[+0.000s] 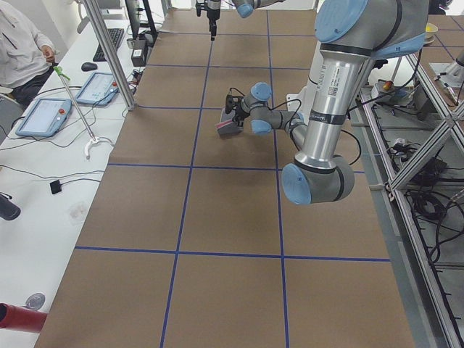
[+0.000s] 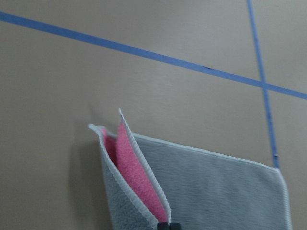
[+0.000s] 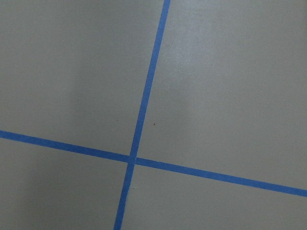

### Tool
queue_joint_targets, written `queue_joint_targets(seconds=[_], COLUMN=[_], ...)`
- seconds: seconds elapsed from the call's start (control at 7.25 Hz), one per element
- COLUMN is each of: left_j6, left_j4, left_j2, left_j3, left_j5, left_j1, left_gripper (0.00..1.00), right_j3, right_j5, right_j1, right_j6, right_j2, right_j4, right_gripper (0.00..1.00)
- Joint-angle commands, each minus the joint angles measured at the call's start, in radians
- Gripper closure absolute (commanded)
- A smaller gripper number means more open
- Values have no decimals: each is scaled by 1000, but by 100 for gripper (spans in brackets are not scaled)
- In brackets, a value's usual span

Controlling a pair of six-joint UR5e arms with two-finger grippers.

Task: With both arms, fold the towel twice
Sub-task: 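Lift the held end and fold it over onto the other half with the left gripper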

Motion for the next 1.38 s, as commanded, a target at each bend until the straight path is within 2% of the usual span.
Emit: queue_joint_targets(seconds=[0.0, 0.41, 0.69, 0.83, 0.97, 1.24], left_j6=[3, 3, 4, 4, 1, 4], left_j4=[33, 50, 50, 50, 50, 71], left_j2=[-106, -261, -262, -263, -268, -271], left_j3=[29, 168, 184, 184, 179, 157], left_j5=[5, 19, 39, 39, 40, 28], left_j1=[25, 33, 51, 54, 54, 50], left_gripper=[100, 100, 100, 60, 1, 0], right_j3=[0, 0, 0, 0, -1, -1], right_j5=[-1, -1, -1, -1, -1, -1], right_j1=[0, 0, 0, 0, 0, 2], right_j6=[1, 3, 8, 8, 8, 5], right_j2=[0, 0, 0, -2, -3, -2], right_j4=[0, 0, 0, 0, 0, 0], right_gripper=[1, 1, 1, 1, 1, 1])
